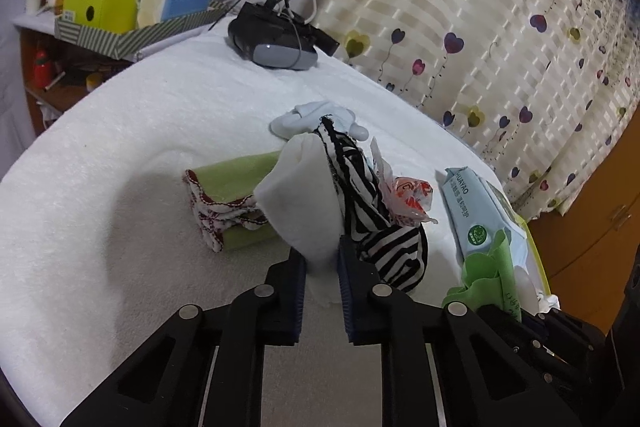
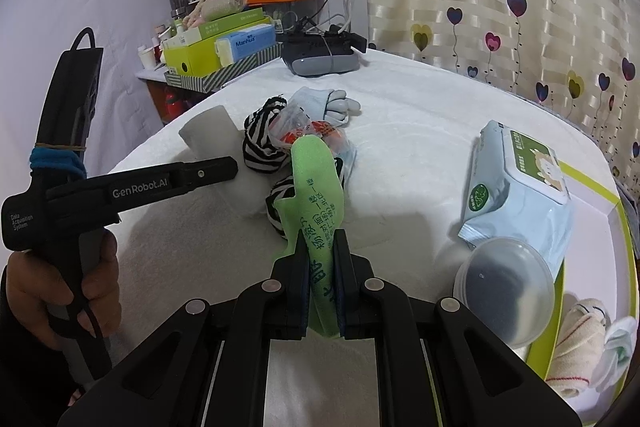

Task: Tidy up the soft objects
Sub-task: 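Grasp the white towel roll with the left tool while the right tool holds the green cloth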

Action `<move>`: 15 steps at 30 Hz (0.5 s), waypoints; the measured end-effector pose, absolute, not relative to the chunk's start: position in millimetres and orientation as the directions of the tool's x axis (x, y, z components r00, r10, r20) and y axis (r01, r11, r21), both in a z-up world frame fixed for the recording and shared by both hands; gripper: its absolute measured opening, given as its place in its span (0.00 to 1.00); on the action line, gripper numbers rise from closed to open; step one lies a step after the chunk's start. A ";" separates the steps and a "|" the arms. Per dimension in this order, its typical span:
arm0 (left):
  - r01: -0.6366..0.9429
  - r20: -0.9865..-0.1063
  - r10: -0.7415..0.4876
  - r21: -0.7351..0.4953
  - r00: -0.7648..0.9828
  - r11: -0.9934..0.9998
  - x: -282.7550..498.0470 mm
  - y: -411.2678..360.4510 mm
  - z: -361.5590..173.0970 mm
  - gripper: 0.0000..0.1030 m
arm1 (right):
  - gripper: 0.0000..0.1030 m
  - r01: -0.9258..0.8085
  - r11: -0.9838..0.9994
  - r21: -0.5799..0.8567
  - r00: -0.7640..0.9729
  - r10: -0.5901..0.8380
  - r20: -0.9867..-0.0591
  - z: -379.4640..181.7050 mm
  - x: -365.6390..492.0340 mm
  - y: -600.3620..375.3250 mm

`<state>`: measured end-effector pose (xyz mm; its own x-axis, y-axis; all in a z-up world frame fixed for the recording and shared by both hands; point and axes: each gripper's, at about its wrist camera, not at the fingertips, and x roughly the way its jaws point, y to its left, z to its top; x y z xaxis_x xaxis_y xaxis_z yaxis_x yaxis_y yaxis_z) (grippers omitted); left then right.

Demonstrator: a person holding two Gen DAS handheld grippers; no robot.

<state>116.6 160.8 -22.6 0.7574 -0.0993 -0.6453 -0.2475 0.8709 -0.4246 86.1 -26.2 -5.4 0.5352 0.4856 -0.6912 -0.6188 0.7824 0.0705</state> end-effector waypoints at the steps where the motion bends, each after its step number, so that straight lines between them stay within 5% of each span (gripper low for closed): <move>1: -0.247 -0.642 -0.093 -0.419 0.761 0.874 114.5 160.3 -20.5 0.13 | 0.10 -0.618 0.783 0.071 0.536 0.486 -0.690 -5.0 85.4 -26.9; 15: -0.171 -0.587 -0.052 -0.318 0.808 0.932 80.7 124.4 20.9 0.13 | 0.10 -0.600 0.795 0.086 0.591 0.513 -0.622 19.9 65.3 -46.1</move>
<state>80.7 124.4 20.9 0.8078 -0.0523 -0.5872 -0.1712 0.9324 -0.3185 65.3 -46.1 19.9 0.5912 0.5133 -0.6222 -0.5999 0.7954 0.0862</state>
